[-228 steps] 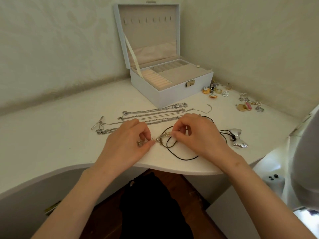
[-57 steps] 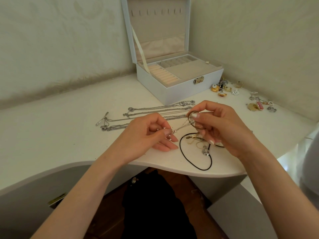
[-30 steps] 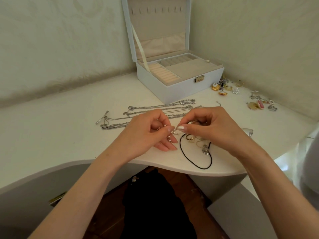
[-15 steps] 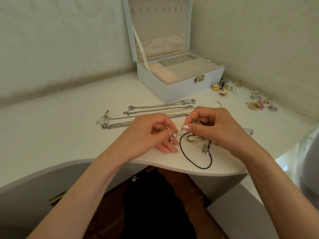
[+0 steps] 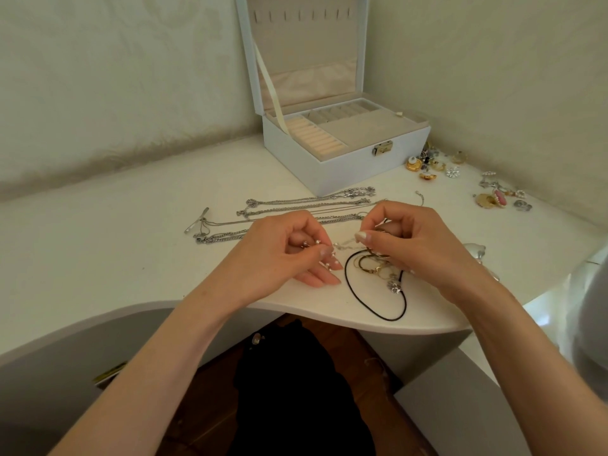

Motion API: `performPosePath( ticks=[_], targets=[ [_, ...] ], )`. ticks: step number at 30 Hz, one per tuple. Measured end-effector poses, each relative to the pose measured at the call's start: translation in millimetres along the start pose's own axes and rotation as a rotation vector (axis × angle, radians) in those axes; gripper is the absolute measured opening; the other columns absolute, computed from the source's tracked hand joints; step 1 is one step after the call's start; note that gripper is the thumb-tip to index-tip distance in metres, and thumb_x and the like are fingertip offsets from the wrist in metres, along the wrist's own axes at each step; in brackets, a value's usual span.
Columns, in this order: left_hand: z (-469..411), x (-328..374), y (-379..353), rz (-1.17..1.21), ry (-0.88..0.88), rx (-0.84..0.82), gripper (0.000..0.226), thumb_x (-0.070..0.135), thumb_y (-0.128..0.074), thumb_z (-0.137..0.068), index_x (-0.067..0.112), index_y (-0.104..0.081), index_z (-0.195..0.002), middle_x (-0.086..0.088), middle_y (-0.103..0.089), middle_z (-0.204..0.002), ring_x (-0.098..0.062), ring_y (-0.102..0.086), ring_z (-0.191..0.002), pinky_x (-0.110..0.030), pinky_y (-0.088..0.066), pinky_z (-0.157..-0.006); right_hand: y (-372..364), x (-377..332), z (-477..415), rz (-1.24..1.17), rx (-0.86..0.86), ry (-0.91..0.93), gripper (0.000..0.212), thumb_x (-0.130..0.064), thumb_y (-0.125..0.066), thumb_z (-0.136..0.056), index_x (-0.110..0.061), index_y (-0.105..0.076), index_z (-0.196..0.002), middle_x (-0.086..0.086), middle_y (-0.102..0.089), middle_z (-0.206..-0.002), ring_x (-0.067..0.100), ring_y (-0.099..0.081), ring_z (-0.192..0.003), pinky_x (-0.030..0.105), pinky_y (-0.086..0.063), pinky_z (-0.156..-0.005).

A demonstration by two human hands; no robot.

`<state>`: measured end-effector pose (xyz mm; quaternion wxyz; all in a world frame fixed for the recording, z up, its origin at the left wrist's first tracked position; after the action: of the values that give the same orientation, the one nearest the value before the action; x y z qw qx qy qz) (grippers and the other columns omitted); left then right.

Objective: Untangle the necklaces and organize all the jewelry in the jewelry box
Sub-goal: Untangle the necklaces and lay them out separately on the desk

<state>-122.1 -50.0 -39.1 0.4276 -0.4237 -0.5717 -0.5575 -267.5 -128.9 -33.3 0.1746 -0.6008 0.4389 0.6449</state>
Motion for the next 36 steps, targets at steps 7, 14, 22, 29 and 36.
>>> performPosePath(
  ticks=[7, 14, 22, 29, 36],
  targets=[
    [-0.8, -0.9, 0.7, -0.003, -0.013, 0.033, 0.002, 0.0, -0.056, -0.089, 0.0, -0.057, -0.088, -0.014, -0.072, -0.078, -0.025, -0.072, -0.07, -0.03, -0.059, -0.065, -0.1, -3.4, -0.3, -0.047, 0.005, -0.022, 0.01, -0.016, -0.067, -0.085, -0.012, -0.062, -0.076, -0.001, -0.044, -0.044, 0.008, -0.039, -0.041, 0.014, -0.033, -0.041],
    [-1.7, 1.0, -1.0, -0.03, -0.007, 0.029, 0.002, 0.002, -0.058, -0.088, 0.002, -0.059, -0.087, -0.014, -0.071, -0.072, -0.025, -0.071, -0.064, -0.027, -0.057, -0.058, -8.6, -10.2, -0.5, -0.079, -0.056, -0.002, 0.009, -0.016, -0.066, -0.085, -0.012, -0.062, -0.079, 0.0, -0.047, -0.043, 0.015, -0.041, -0.042, 0.018, -0.032, -0.04],
    [-3.4, -0.2, -1.8, -0.12, -0.015, 0.075, 0.003, 0.003, -0.059, -0.088, 0.006, -0.058, -0.085, -0.009, -0.07, -0.071, -0.02, -0.071, -0.062, -0.028, -0.058, -0.059, -14.0, -13.3, -0.2, -0.128, -0.118, -0.028, 0.012, -0.016, -0.06, -0.089, -0.005, -0.058, -0.087, 0.007, -0.053, -0.044, 0.008, -0.037, -0.027, 0.016, -0.026, -0.033],
    [-2.1, 4.5, -3.4, -0.202, -0.071, 0.113, 0.004, 0.003, -0.06, -0.087, 0.005, -0.058, -0.084, -0.007, -0.07, -0.072, -0.013, -0.07, -0.061, -0.025, -0.058, -0.06, -8.4, -11.5, -1.6, -0.178, -0.083, -0.062, 0.012, -0.021, -0.056, -0.091, -0.01, -0.055, -0.084, 0.009, -0.052, -0.043, 0.013, -0.029, -0.028, 0.014, -0.022, -0.033],
    [-1.0, 4.6, -3.2, -0.204, -0.074, 0.114, 0.004, 0.004, -0.06, -0.087, 0.006, -0.058, -0.084, -0.005, -0.07, -0.073, -0.011, -0.07, -0.062, -0.027, -0.058, -0.062, -3.9, -9.5, -0.6, -0.132, -0.075, -0.075, 0.013, -0.024, -0.058, -0.089, -0.012, -0.057, -0.084, 0.008, -0.051, -0.041, 0.016, -0.028, -0.031, 0.015, -0.023, -0.033]
  ],
)
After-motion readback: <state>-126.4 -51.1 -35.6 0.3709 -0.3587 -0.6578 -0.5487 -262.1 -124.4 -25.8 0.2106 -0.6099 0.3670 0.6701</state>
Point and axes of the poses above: each hand's wrist, its own z-axis away from the middle knuckle, its own y-axis out of the back of the hand, x = y × z, the point moved 5 cm from there along -z, towards the middle knuckle
